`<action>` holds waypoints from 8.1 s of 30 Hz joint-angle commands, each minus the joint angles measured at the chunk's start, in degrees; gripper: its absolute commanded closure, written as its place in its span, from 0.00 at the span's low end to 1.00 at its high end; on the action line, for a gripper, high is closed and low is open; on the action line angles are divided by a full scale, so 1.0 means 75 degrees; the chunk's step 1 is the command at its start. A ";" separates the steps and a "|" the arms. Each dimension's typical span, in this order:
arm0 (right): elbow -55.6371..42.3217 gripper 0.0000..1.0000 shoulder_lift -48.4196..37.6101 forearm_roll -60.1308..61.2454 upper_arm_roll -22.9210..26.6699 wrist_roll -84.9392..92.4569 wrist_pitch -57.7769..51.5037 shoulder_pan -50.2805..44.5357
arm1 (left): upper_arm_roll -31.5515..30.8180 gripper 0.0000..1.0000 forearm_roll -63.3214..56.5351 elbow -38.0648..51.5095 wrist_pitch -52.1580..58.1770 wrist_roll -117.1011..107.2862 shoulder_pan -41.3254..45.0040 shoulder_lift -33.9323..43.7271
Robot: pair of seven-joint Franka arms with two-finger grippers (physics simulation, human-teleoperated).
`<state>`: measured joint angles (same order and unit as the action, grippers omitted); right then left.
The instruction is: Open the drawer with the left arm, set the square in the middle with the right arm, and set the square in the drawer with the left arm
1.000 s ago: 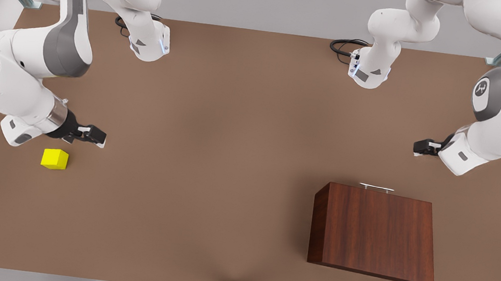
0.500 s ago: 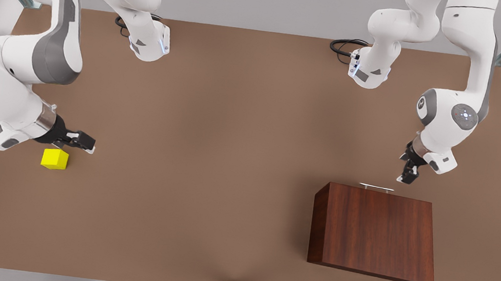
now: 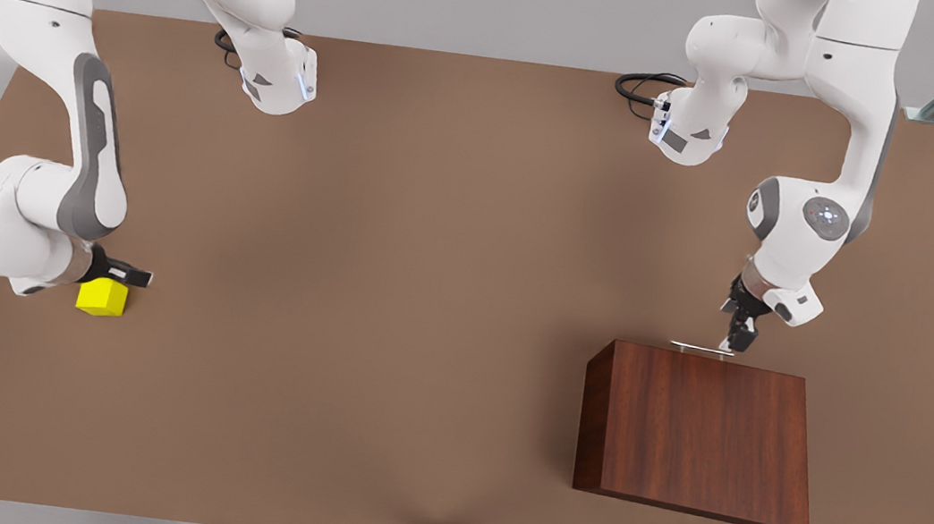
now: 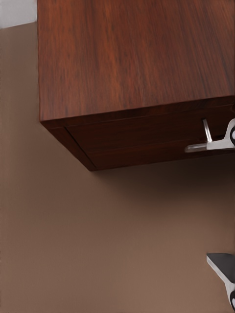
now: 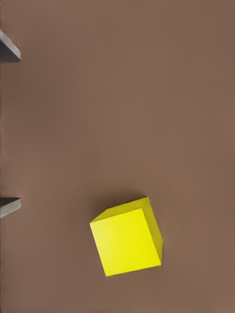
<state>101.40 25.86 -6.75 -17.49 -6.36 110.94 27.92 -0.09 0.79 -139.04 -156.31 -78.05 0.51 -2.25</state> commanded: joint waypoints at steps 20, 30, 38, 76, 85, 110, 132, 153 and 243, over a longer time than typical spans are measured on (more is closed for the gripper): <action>0.0577 0.00 0.0760 -0.1526 0.0246 0.0917 0.1426 0.0824 | -0.0082 0.00 0.0000 -0.0117 -0.0357 -0.0023 0.0249 0.0065; 0.0624 0.00 0.0935 -0.1538 0.0316 0.1257 0.1684 0.0918 | -0.0082 0.00 0.0012 -0.0152 -0.0240 -0.0070 0.0542 -0.0099; 0.0566 0.00 0.1193 -0.1538 0.0328 0.1422 0.2106 0.0883 | -0.0070 0.00 0.0035 -0.0152 -0.0158 -0.0152 0.0530 -0.0193; -0.0219 0.54 0.1404 -0.1526 -0.0457 0.0344 0.2107 0.0743 | -0.0082 0.00 0.0035 -0.0164 0.3076 -0.1020 0.0753 0.0991; -0.1660 0.54 0.1041 -0.1702 -0.3751 -0.5854 -0.0261 -0.0651 | -0.0082 0.00 0.0035 -0.0199 0.2983 -0.1055 0.0753 0.0968; -0.5317 0.53 0.3631 -0.1597 -0.2145 -1.1668 -0.0753 -0.7882 | -0.0059 0.00 -0.0024 -0.0211 0.3241 -0.1043 0.0741 0.1179; -0.4274 0.00 0.4100 -0.1937 -0.1688 -1.3613 0.1251 -0.8199 | -0.0082 0.00 0.0059 -0.0316 0.3709 -0.1195 0.0741 0.1202; -0.0768 0.00 0.0149 -0.2112 -0.5321 -0.3149 -0.0378 0.1469 | -0.3211 0.00 -0.2014 0.8848 0.7038 0.8192 0.2778 -0.4164; -0.1661 0.00 -0.2498 0.0560 0.2285 0.1305 -0.1656 -0.3980 | -0.1055 0.36 -0.0035 0.4348 0.6592 0.6643 0.1609 -0.0989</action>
<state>88.95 7.20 -2.55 -0.35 3.43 98.56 -1.96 -7.92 -1.01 -106.66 -106.80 -24.73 11.75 -9.80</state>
